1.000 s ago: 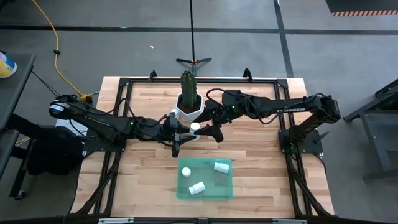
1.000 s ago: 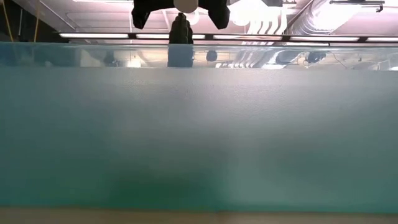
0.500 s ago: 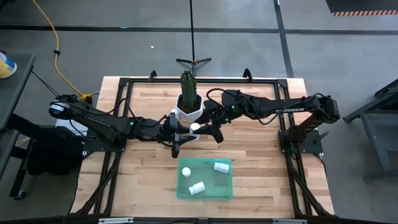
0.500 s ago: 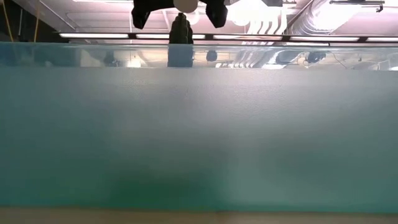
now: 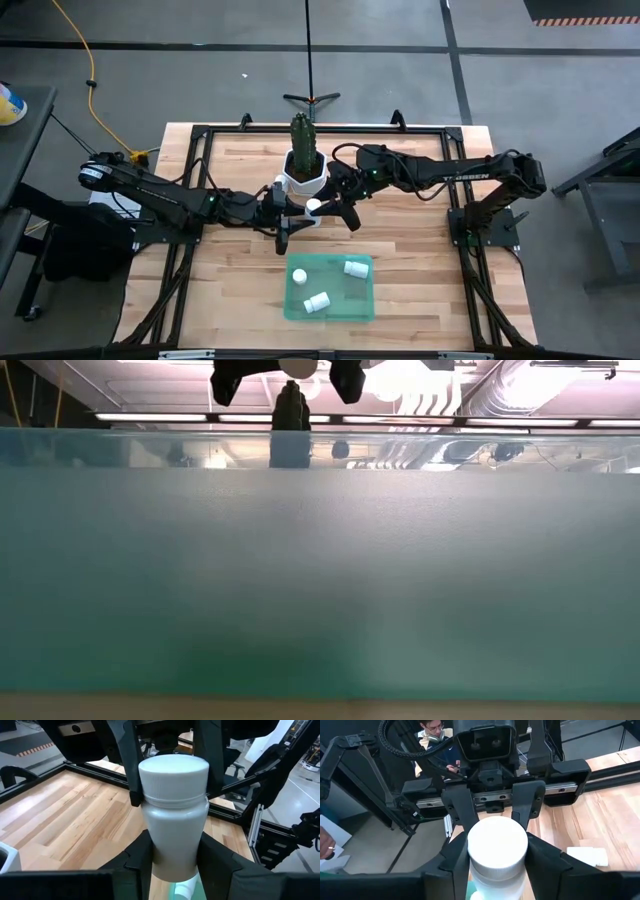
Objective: Pick and place pill bottles into a basket
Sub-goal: Put the white pill bottle into the green bin
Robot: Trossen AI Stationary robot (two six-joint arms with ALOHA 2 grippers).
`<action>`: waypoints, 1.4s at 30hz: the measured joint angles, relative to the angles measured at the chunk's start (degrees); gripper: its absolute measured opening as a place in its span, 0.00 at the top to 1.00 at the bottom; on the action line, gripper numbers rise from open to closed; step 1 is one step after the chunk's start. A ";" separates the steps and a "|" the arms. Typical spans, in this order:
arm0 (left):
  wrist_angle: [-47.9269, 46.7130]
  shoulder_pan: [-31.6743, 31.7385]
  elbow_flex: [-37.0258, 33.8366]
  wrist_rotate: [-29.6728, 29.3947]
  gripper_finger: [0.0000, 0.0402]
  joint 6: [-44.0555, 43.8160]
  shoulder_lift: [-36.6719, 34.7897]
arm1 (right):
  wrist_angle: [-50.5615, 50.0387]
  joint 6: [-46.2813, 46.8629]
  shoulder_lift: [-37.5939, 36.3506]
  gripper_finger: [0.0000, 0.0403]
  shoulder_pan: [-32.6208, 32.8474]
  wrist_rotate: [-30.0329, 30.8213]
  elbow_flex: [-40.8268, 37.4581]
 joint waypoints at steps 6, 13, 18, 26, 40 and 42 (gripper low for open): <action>-0.12 -0.02 0.01 0.07 0.48 -1.95 0.00 | -0.02 -0.55 0.00 0.64 0.11 -0.06 0.00; -2.68 -0.01 0.02 1.29 0.33 -7.52 0.00 | -0.33 -1.12 0.00 0.64 0.22 -0.52 0.00; -4.50 0.00 0.02 1.69 0.26 -10.45 -0.02 | -1.18 -1.51 0.00 0.64 0.20 -0.48 0.00; -13.42 0.00 0.02 2.96 0.19 -13.32 -0.02 | -10.14 -3.47 -0.11 0.64 1.25 1.16 0.00; -20.32 0.02 0.02 -2.04 0.23 -14.10 -0.02 | -19.68 -4.76 1.06 0.64 9.32 11.73 0.00; -20.32 0.05 0.02 -2.38 0.23 -13.64 -0.02 | -20.78 -3.98 2.55 0.64 10.60 12.69 0.00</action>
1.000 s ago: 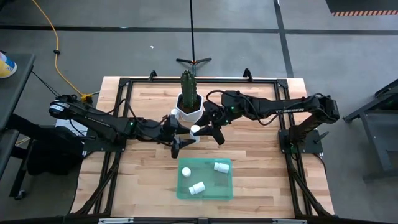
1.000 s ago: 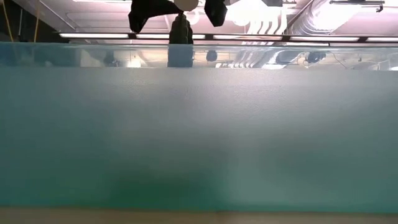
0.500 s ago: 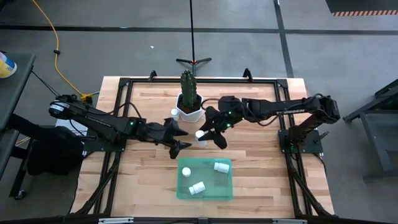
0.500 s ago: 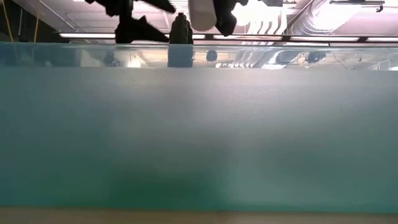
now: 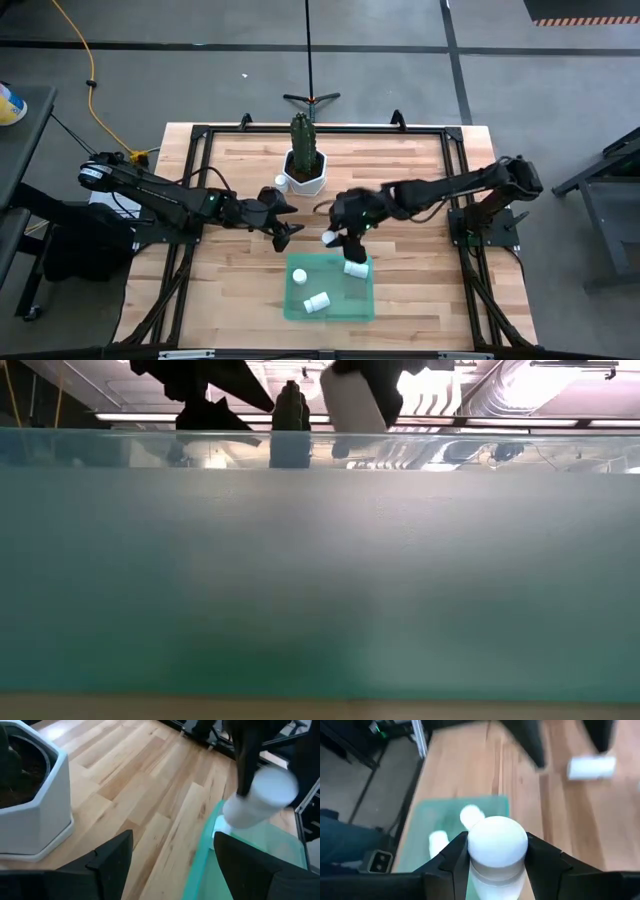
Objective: Pick and place pill bottles into a basket
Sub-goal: Put the white pill bottle into the green bin
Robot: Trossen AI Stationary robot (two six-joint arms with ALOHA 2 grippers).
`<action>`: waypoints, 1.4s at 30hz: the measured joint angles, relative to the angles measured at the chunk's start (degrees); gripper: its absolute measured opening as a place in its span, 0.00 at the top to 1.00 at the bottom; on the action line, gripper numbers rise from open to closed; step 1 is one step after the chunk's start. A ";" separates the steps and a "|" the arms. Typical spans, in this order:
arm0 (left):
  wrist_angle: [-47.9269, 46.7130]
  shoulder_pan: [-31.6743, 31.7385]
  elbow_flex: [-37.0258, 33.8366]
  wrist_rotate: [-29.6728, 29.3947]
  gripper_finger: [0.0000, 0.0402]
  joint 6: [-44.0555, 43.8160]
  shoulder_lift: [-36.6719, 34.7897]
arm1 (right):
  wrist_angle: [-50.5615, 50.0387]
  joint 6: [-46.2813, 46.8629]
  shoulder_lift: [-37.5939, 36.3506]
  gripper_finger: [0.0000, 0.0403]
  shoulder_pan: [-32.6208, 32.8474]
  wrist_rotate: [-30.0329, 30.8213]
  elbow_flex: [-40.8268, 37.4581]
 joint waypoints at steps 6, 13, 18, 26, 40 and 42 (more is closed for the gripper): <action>-3.35 -0.02 0.00 0.02 0.24 0.18 0.00 | -0.16 5.73 5.50 0.64 4.52 3.98 0.00; -6.10 0.00 0.00 -4.04 0.26 1.94 0.00 | 9.32 15.05 11.33 0.64 7.93 11.62 0.00; -6.13 0.00 0.00 -6.43 0.26 2.17 0.00 | 17.80 21.23 14.94 0.64 9.02 16.71 0.00; -8.07 0.00 0.00 -6.73 0.26 2.17 0.00 | 19.99 27.88 17.46 0.64 11.47 23.19 0.00; -10.22 -0.01 0.00 -3.78 0.26 3.19 0.00 | 15.70 35.89 18.93 0.64 14.78 29.67 0.00; -10.28 -0.02 0.00 -3.72 0.26 3.24 0.00 | 15.81 36.98 19.32 0.64 15.00 31.17 0.00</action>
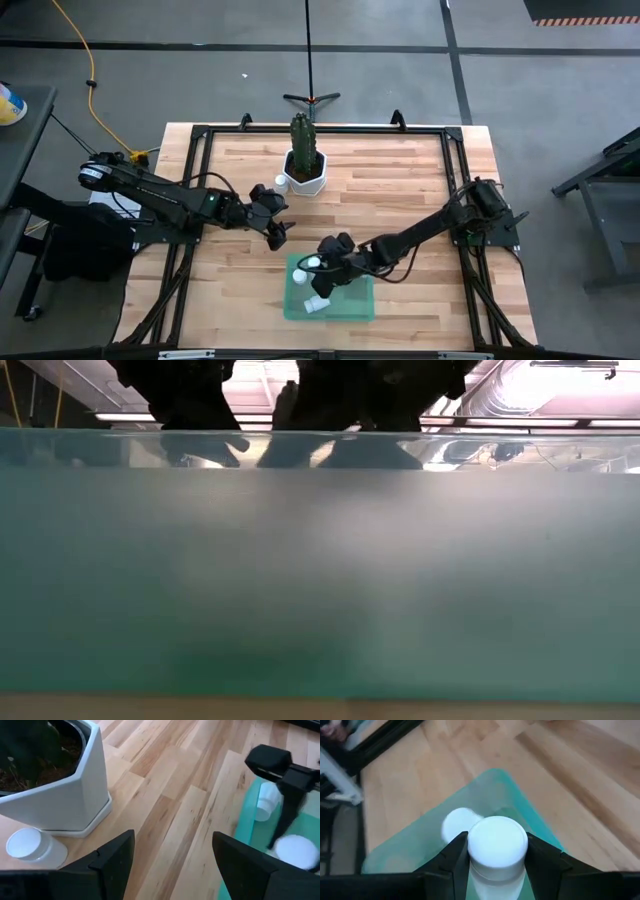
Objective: Pick and place pill bottles into a basket
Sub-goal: Put the white pill bottle into the green bin
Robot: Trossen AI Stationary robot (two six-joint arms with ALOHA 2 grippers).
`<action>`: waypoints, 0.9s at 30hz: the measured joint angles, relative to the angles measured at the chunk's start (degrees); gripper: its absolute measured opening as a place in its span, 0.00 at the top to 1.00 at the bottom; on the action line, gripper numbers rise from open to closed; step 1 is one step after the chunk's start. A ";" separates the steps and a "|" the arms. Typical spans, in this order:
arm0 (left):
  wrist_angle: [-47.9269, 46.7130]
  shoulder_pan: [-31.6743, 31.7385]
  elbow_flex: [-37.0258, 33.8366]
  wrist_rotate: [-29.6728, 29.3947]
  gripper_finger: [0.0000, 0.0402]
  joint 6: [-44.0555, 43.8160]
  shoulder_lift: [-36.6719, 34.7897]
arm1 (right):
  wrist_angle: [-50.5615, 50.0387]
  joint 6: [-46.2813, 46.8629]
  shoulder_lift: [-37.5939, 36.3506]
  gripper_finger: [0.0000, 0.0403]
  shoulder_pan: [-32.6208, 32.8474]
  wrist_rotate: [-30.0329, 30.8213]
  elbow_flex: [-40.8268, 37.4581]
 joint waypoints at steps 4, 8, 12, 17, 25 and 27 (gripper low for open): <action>-0.06 0.00 -0.02 0.00 0.26 0.00 0.00 | -1.03 3.78 0.85 0.64 0.95 7.07 0.00; -0.54 0.00 -0.02 0.02 0.26 0.00 0.00 | -1.17 5.31 0.86 0.64 2.20 12.76 0.00; -0.42 0.00 -0.02 -0.02 0.26 0.00 0.00 | -1.16 6.22 0.86 0.64 3.36 14.31 0.00; -0.76 0.00 -0.02 -0.09 0.26 0.00 0.00 | -1.07 6.43 0.86 0.64 5.48 15.57 0.00; -1.42 0.00 -0.02 -0.13 0.26 0.00 0.00 | -1.16 3.56 1.05 0.64 6.74 16.59 0.00; -1.42 0.00 -0.02 -0.15 0.26 0.00 0.00 | -1.12 2.23 1.05 0.64 6.31 15.61 0.00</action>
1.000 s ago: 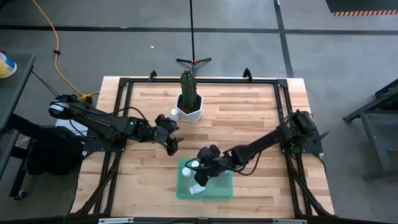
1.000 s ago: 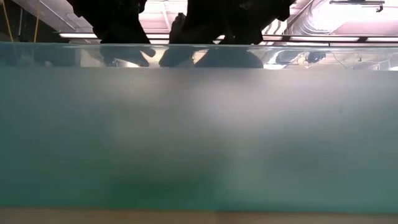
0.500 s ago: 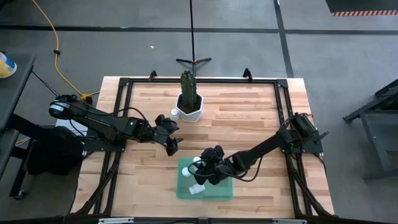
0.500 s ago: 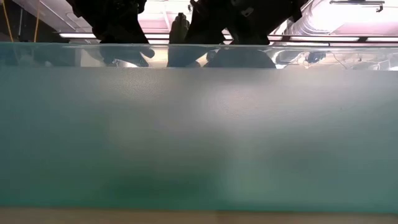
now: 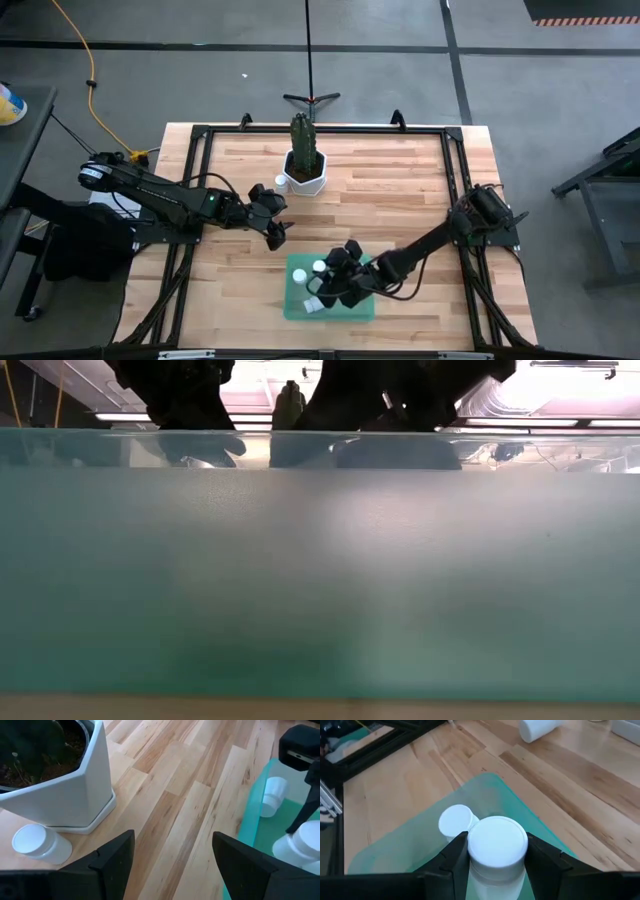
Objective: Pick and place pill bottles into a basket
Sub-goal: Put the white pill bottle into the green bin
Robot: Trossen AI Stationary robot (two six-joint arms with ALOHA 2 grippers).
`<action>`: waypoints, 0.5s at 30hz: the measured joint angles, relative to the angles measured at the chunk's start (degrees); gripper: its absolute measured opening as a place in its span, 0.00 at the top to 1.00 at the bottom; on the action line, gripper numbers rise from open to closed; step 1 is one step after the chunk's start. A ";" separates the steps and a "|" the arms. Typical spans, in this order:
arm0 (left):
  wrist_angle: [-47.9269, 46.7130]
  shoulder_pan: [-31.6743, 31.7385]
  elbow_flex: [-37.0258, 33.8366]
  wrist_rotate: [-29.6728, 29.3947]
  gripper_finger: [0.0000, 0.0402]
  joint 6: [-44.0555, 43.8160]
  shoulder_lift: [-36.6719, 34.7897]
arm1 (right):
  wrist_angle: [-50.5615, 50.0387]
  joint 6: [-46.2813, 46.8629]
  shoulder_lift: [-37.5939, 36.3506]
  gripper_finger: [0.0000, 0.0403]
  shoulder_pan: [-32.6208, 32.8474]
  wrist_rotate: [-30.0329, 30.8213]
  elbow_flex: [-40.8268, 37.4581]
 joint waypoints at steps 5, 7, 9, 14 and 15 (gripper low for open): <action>0.02 0.00 0.00 -0.01 0.26 0.00 0.00 | 2.15 -4.37 0.43 0.64 -0.12 0.04 0.00; 0.01 0.00 0.00 -0.02 0.26 0.00 0.00 | 3.73 -6.09 0.42 0.64 -0.10 0.76 0.01; 0.02 0.00 0.00 -0.02 0.26 0.00 0.00 | 3.55 -7.00 0.42 0.64 -0.07 1.31 0.02; 0.02 0.00 0.00 -0.02 0.26 -0.02 0.00 | 3.63 -8.57 0.61 0.64 -0.16 2.40 0.00; 0.03 0.00 0.00 -0.02 0.26 -0.02 0.00 | 3.60 -8.74 0.75 0.64 -0.16 2.56 0.00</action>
